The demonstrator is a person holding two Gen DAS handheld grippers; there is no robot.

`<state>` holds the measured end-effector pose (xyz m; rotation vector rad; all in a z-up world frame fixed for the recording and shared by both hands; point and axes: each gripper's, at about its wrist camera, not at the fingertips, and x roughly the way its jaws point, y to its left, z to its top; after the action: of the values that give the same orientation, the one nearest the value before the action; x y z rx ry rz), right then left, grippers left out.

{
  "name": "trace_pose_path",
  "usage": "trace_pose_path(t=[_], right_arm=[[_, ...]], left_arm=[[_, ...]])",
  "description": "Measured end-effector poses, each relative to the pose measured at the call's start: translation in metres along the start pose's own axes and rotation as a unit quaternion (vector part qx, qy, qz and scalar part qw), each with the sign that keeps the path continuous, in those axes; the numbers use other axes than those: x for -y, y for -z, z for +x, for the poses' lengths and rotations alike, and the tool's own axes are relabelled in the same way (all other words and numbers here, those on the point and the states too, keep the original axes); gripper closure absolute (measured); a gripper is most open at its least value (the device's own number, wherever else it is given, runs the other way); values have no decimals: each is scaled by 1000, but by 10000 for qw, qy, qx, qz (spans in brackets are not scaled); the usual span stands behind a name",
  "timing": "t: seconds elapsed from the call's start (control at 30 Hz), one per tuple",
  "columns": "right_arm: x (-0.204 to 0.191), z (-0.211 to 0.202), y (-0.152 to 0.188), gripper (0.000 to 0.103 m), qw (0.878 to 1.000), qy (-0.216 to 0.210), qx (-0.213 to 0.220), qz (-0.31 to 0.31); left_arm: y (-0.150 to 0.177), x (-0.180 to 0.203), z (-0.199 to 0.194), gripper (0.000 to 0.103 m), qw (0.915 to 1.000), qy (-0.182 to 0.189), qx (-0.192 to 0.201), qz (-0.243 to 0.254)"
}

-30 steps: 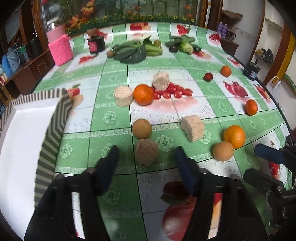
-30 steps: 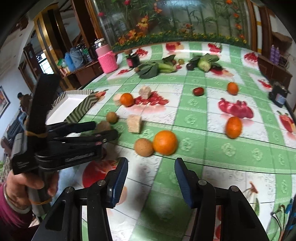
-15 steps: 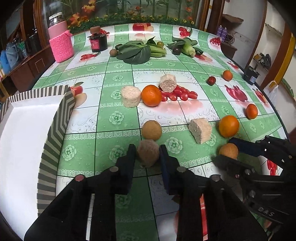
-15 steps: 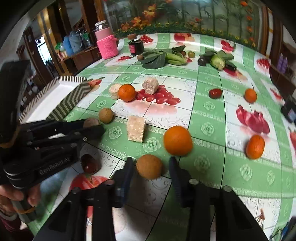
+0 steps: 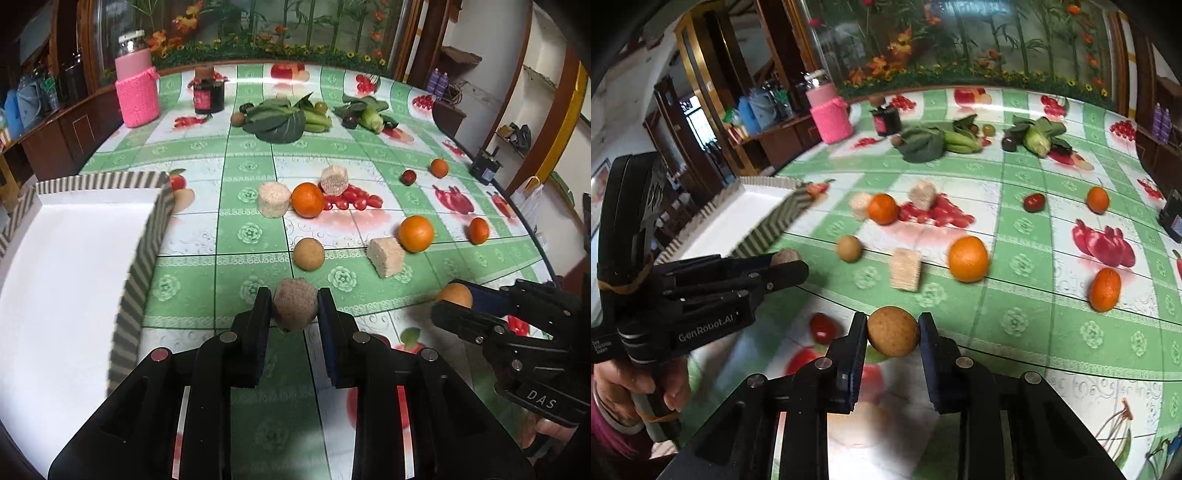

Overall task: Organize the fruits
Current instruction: 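Carry both fruits over the white tray and open both tools to drop them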

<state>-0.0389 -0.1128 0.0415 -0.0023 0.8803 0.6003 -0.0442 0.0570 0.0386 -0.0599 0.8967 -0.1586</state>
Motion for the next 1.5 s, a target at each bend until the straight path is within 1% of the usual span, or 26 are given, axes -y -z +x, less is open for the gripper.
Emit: trace_pose_path(t=[0.2, 0.33, 0.43, 0.63, 0.7, 0.83, 0.9, 1.03, 1.13, 1.23, 1.3, 1.5], right_arm=[[-29, -4, -6, 76, 9995, -270, 76, -175], [-56, -3, -15, 76, 9978, -533, 150, -354], [-77, 5, -23, 76, 9960, -742, 149, -484], [-124, 26, -44, 76, 9908, -1061, 123, -831], [-139, 34, -50, 76, 9890, -1136, 94, -946], [-158, 55, -64, 76, 9868, -1198, 2, -1093], [-164, 66, -71, 76, 9865, -1221, -64, -1094], [-175, 94, -85, 76, 9857, -1158, -226, -1201], [-181, 113, -92, 76, 9848, -1129, -375, -1262], [-185, 128, -98, 76, 9845, -1080, -411, -1316], [-185, 140, -100, 76, 9848, -1013, -492, -1326], [-186, 161, -102, 76, 9841, -855, -653, -1416]], left_arm=[[5, -11, -28, 79, 9999, -91, 112, 16], [6, -30, -51, 79, 9995, -229, 201, -43], [7, -51, -69, 79, 9985, -467, 270, -68], [4, -95, -83, 79, 9942, -1000, 329, -201], [2, -112, -81, 79, 9927, -1136, 294, -293], [-9, -140, -74, 79, 9915, -1161, 209, -547], [-16, -153, -68, 79, 9912, -1136, 162, -659], [-28, -177, -51, 79, 9906, -997, -84, -928], [-29, -188, -39, 79, 9884, -1040, -232, -1083], [-27, -196, -27, 79, 9860, -1173, -338, -1133], [-24, -202, -20, 79, 9843, -1180, -432, -1242], [-20, -211, -10, 78, 9808, -1299, -505, -1362]])
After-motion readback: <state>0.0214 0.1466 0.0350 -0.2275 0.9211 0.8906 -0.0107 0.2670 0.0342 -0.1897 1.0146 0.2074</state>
